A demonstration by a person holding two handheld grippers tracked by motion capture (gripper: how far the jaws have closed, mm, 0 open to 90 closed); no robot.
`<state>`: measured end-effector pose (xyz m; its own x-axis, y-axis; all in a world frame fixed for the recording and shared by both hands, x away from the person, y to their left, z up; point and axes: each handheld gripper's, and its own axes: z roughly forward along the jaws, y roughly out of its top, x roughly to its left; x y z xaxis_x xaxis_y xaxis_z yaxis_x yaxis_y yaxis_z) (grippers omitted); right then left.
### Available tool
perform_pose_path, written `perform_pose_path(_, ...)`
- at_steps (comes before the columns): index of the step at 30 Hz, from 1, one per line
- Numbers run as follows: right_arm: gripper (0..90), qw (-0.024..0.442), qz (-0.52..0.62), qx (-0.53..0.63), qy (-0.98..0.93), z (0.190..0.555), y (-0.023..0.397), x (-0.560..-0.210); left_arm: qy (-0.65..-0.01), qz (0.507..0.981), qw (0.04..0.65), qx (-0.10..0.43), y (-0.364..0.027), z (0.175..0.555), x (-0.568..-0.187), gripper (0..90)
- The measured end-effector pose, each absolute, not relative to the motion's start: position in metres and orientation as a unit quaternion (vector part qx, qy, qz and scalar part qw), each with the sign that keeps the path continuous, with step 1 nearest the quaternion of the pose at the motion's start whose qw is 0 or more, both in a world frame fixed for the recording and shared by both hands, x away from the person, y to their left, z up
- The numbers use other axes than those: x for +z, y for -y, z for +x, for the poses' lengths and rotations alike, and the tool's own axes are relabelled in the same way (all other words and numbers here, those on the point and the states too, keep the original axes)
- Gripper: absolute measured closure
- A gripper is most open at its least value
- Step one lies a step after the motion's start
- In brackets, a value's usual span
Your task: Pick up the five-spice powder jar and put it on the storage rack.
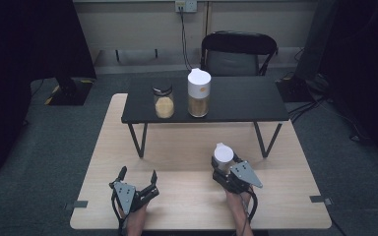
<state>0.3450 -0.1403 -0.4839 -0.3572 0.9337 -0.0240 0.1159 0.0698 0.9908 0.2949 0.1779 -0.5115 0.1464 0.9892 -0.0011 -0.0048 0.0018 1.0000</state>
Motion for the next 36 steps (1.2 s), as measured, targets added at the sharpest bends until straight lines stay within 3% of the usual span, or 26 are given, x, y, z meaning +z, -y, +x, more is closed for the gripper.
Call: perform_pose_path(36, 30.4, 0.389, 0.411, 0.537, -0.626, 0.337, 0.139, -0.459, -0.462, 0.533, 0.536, 0.463, -0.178, 0.295, -0.512, 1.0)
